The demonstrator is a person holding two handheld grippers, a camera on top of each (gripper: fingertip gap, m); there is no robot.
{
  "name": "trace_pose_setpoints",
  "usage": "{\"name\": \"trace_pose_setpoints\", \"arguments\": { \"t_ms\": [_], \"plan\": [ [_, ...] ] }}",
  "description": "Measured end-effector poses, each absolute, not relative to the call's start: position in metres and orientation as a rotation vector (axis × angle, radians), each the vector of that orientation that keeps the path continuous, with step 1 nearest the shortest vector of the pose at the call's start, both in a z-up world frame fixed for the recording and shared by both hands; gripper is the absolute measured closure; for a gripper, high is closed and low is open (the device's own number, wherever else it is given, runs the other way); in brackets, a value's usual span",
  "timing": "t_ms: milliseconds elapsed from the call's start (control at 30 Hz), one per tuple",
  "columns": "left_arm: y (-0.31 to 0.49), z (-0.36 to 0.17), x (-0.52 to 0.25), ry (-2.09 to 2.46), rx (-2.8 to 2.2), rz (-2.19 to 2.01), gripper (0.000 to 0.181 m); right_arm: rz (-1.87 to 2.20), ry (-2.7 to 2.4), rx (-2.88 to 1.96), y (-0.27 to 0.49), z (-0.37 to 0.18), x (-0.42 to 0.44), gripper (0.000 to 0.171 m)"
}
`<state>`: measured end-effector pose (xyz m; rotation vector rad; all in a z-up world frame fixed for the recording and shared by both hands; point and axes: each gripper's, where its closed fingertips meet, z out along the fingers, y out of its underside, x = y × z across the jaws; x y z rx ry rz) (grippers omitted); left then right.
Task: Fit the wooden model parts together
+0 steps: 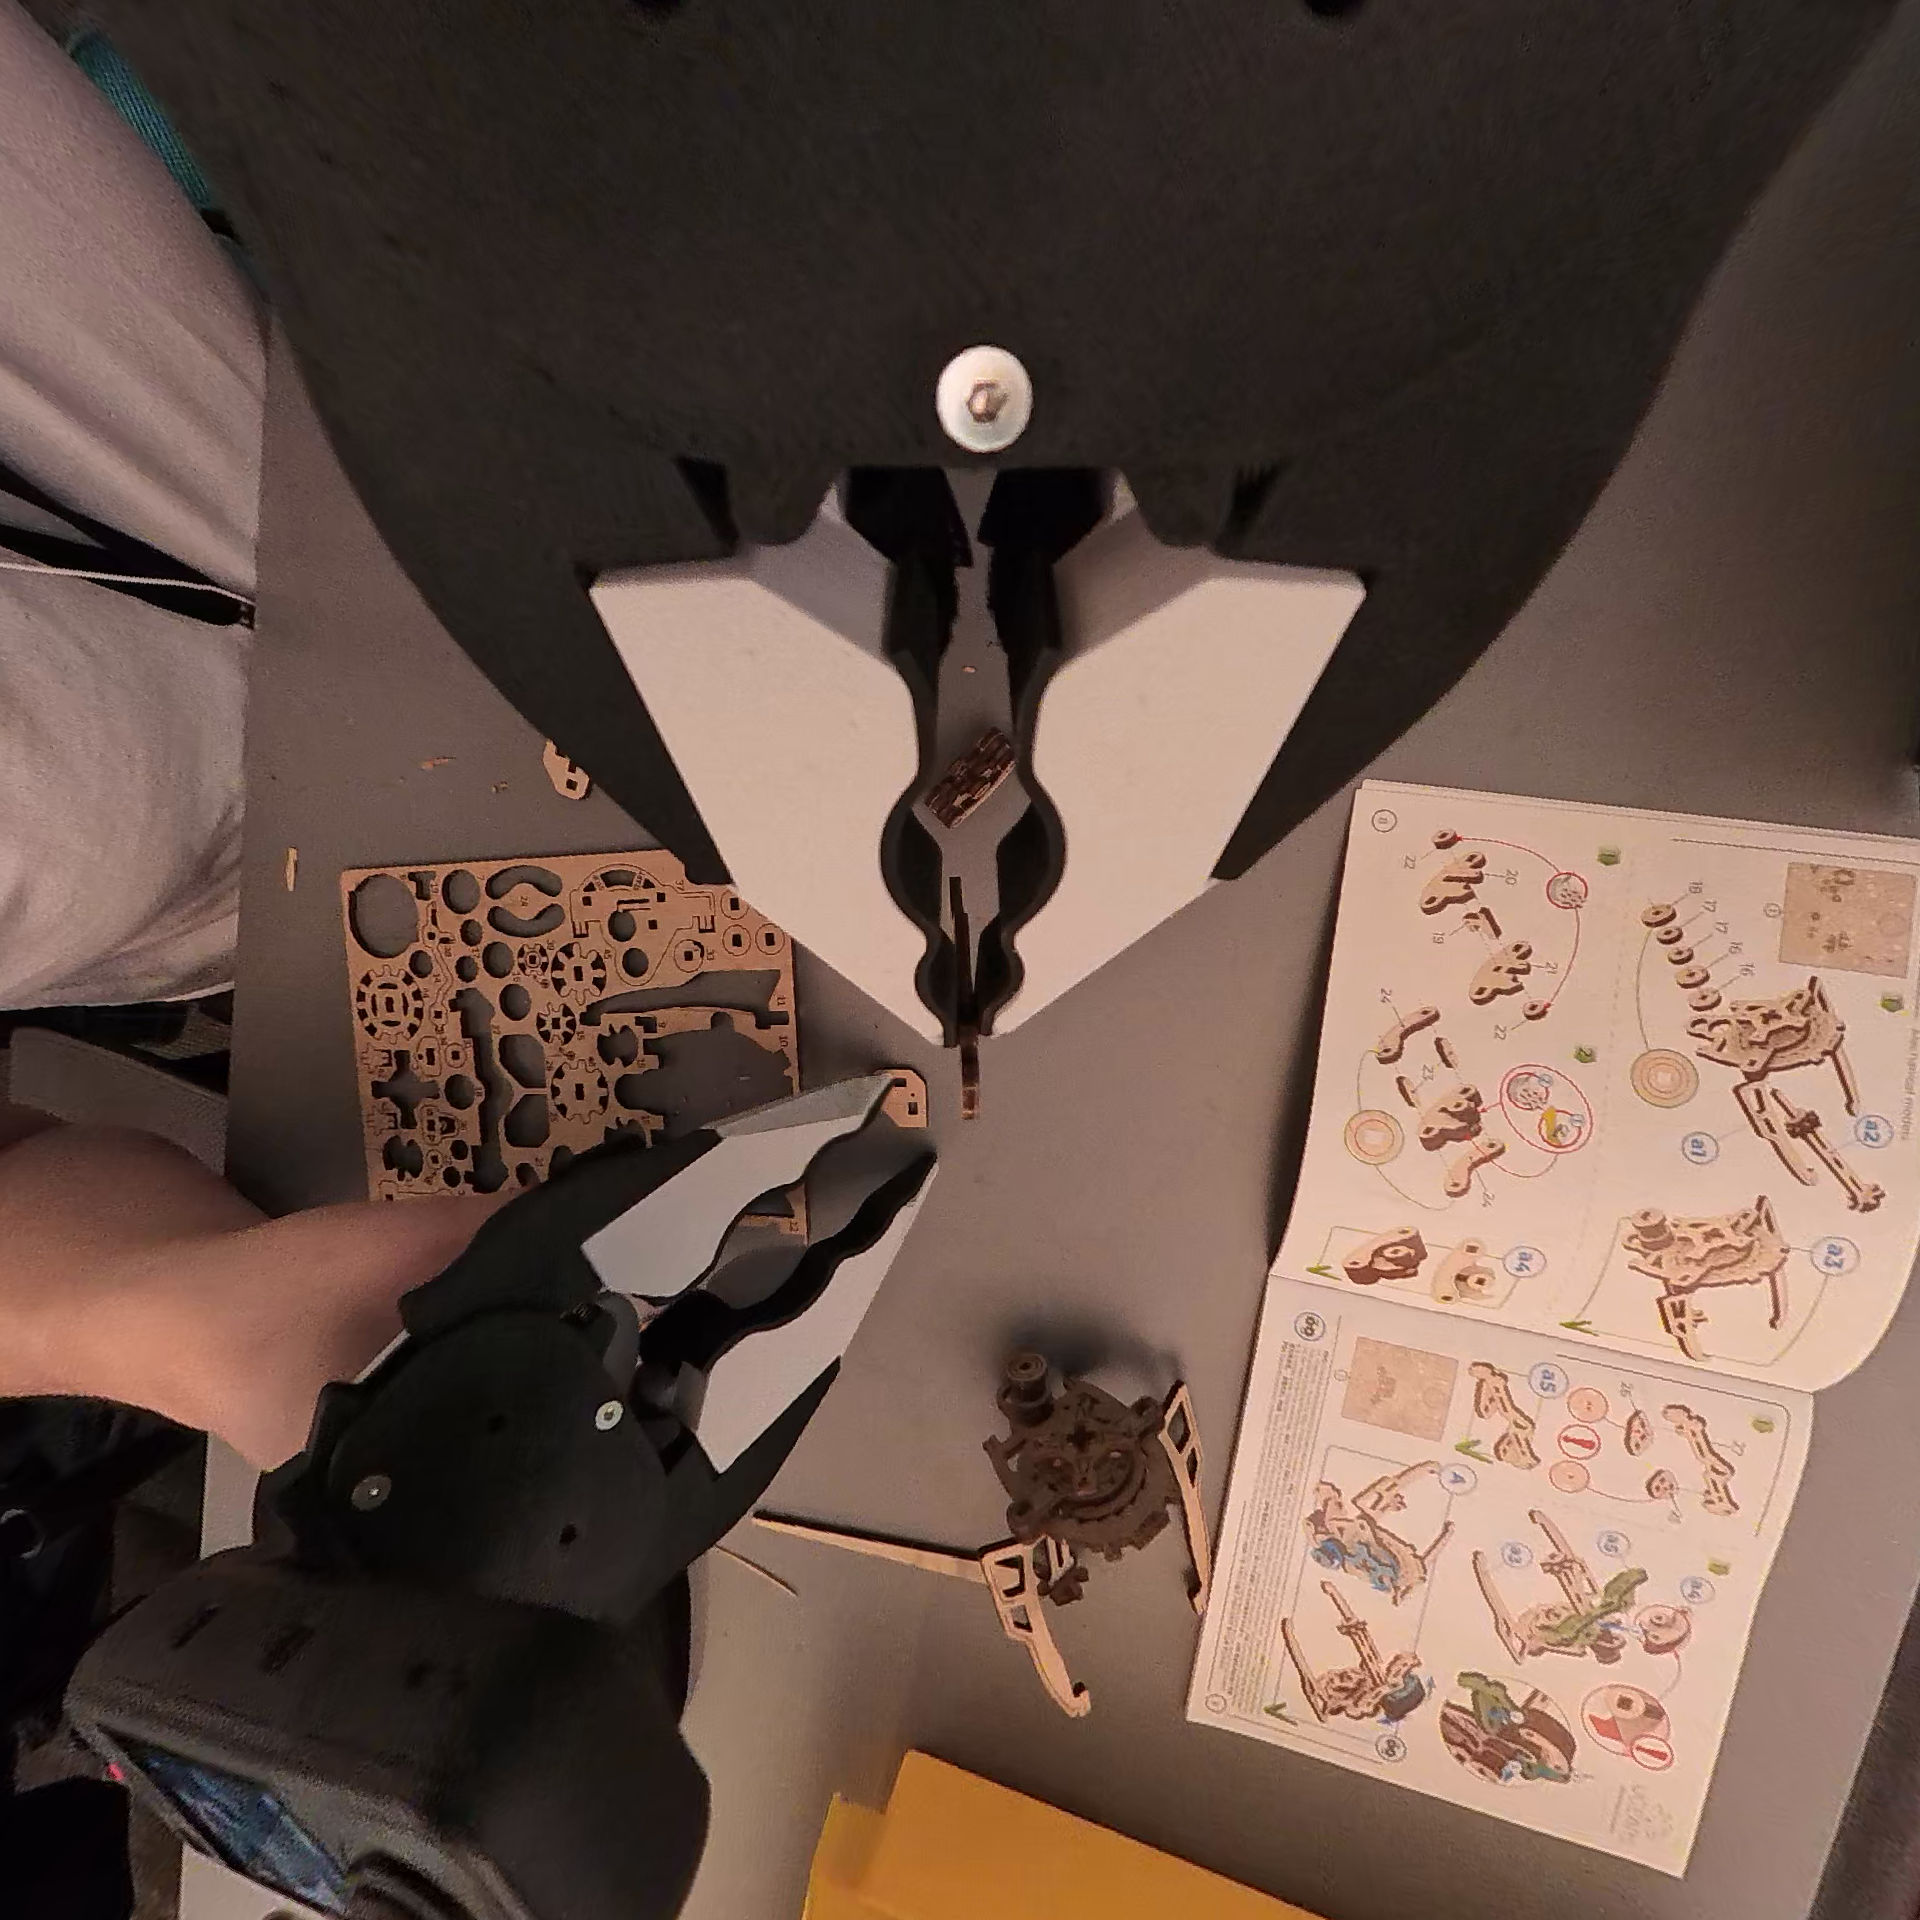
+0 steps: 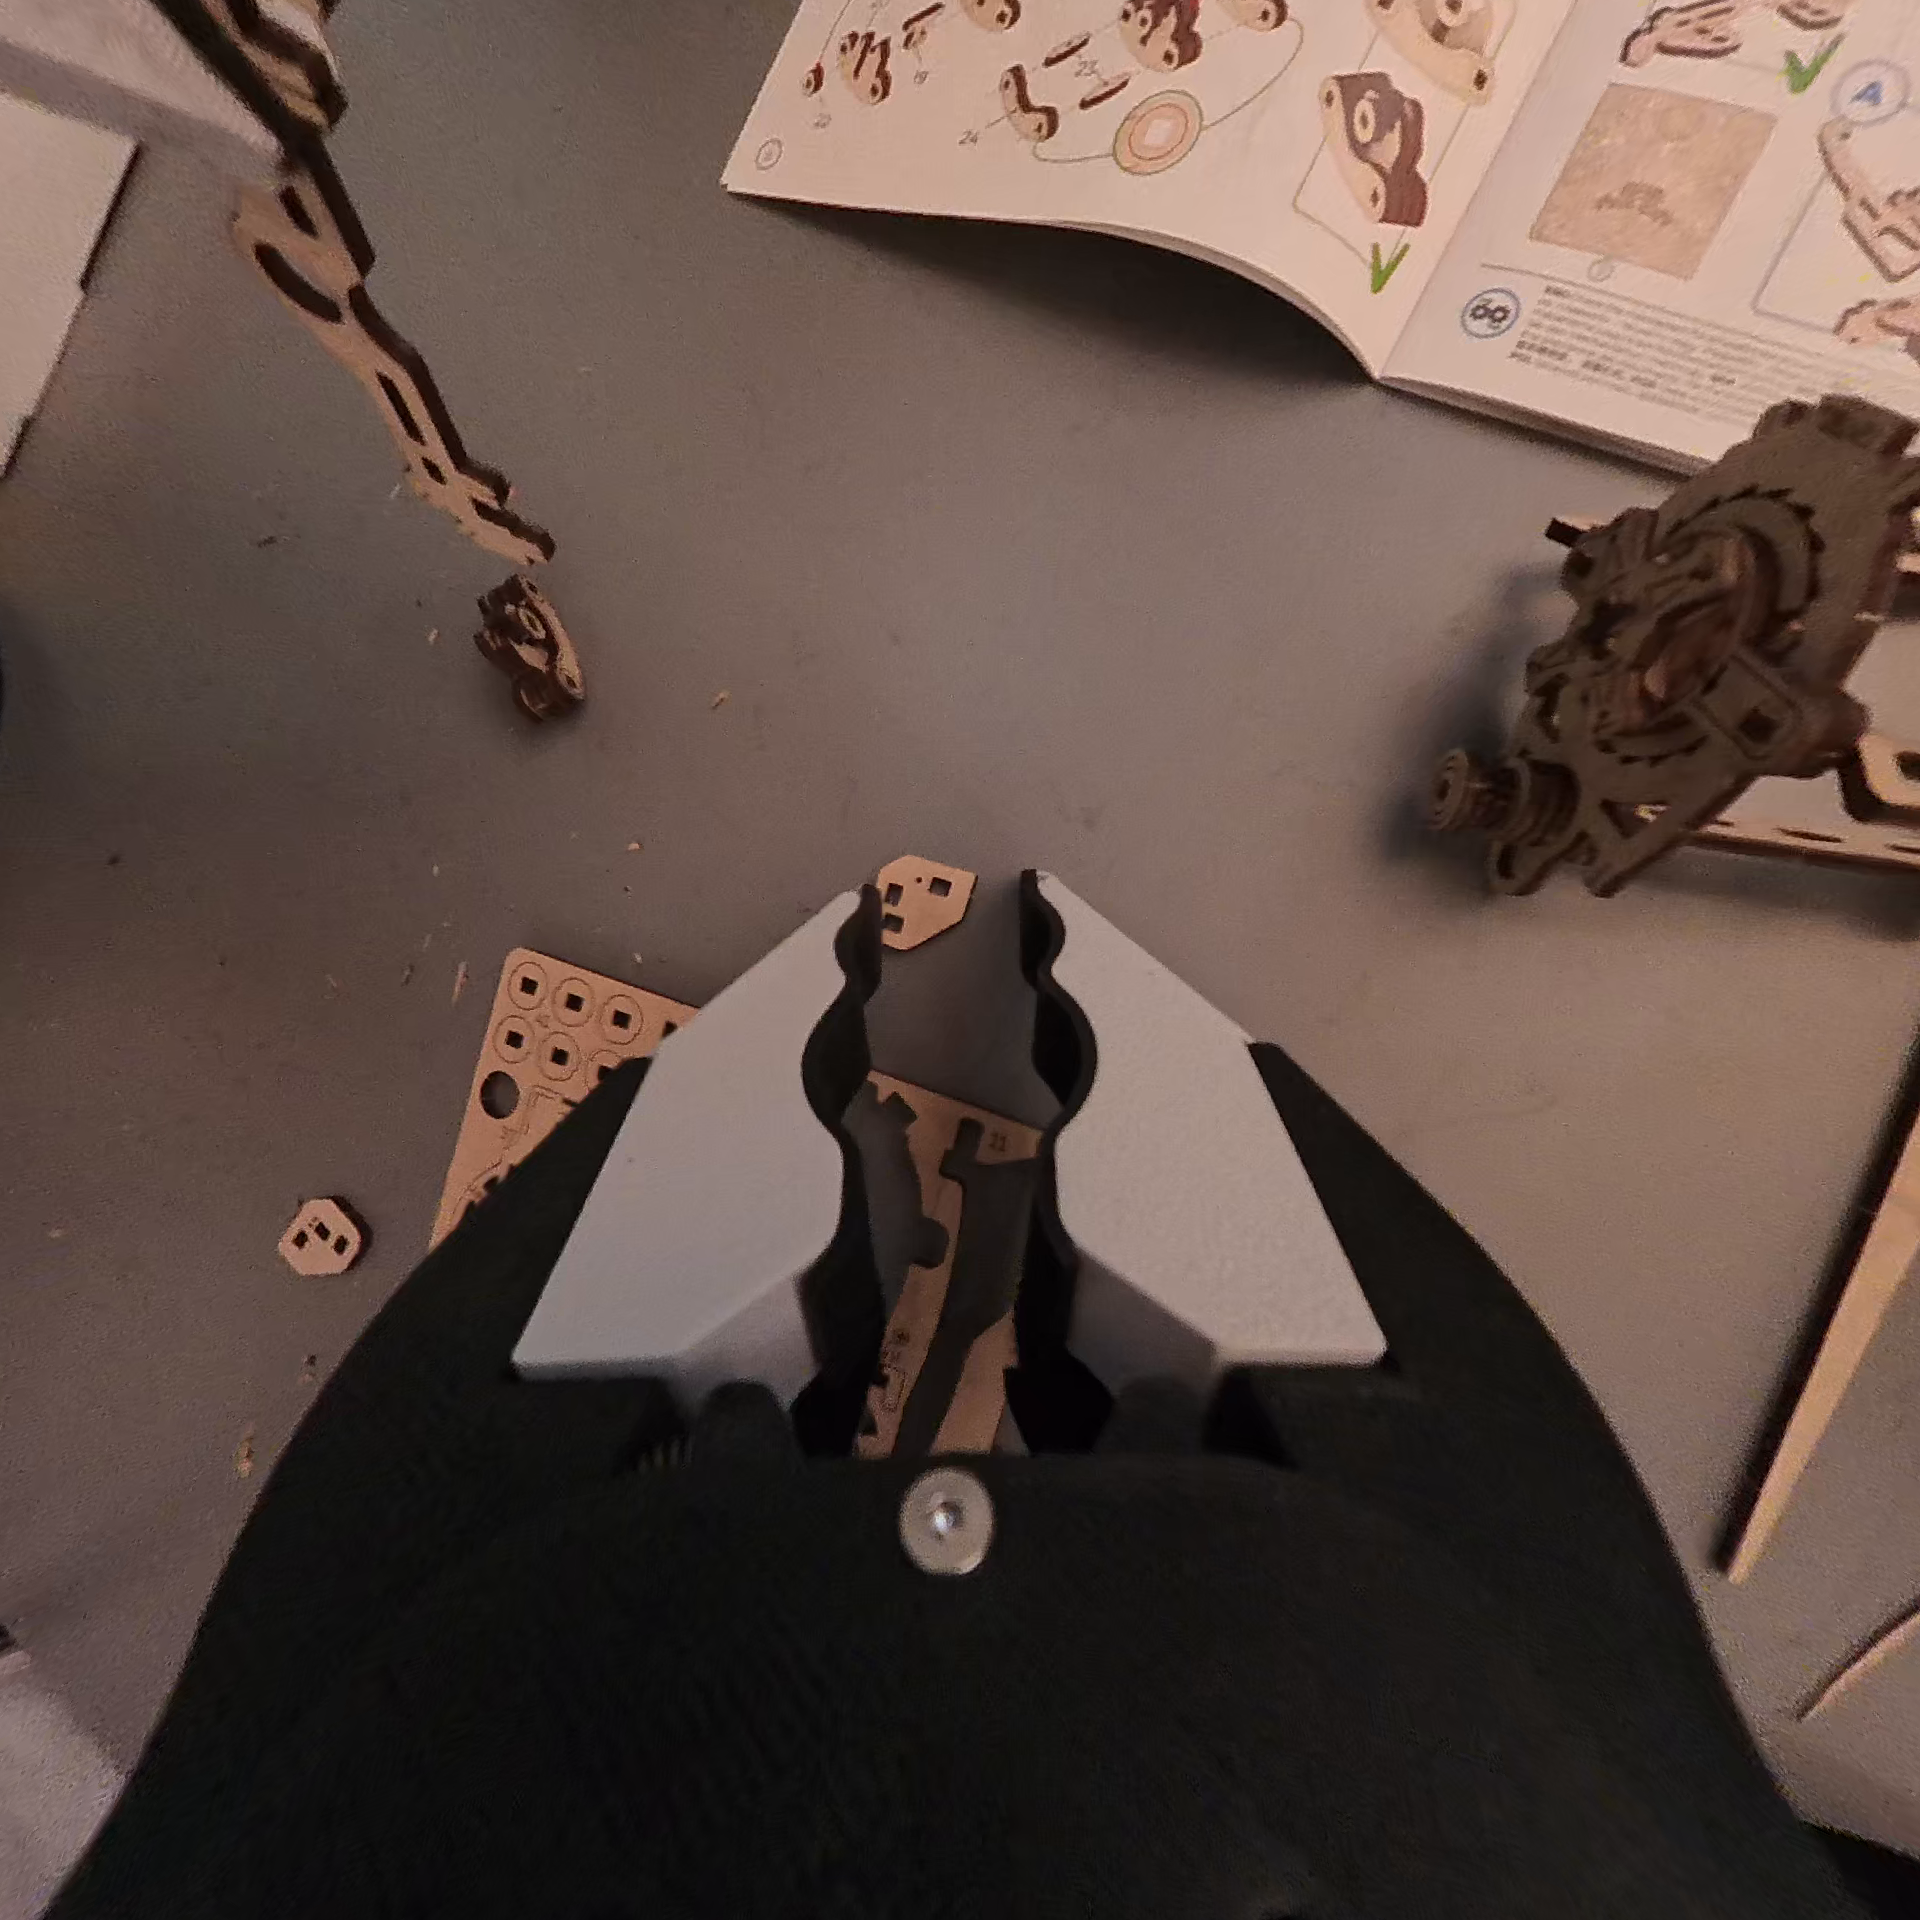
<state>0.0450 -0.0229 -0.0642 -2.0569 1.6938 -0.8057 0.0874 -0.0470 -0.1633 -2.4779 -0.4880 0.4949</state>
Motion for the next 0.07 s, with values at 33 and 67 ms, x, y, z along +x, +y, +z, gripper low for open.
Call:
{"name": "trace_pose_setpoints", "arguments": {
  "t_ms": [33, 67],
  "plan": [
    [-0.0229, -0.0648, 0.0451, 1.695, -2.059, -0.804, 0.181, 0.513, -0.48, -2.479, -0.0478, -0.1629, 0.0862, 0.145],
    [-0.0231, -0.0652, 0.0452, 1.697, -2.059, -0.804, 0.181, 0.533, -0.481, -2.48, -0.0497, -0.1628, 0.0839, 0.146]
  ]
}}
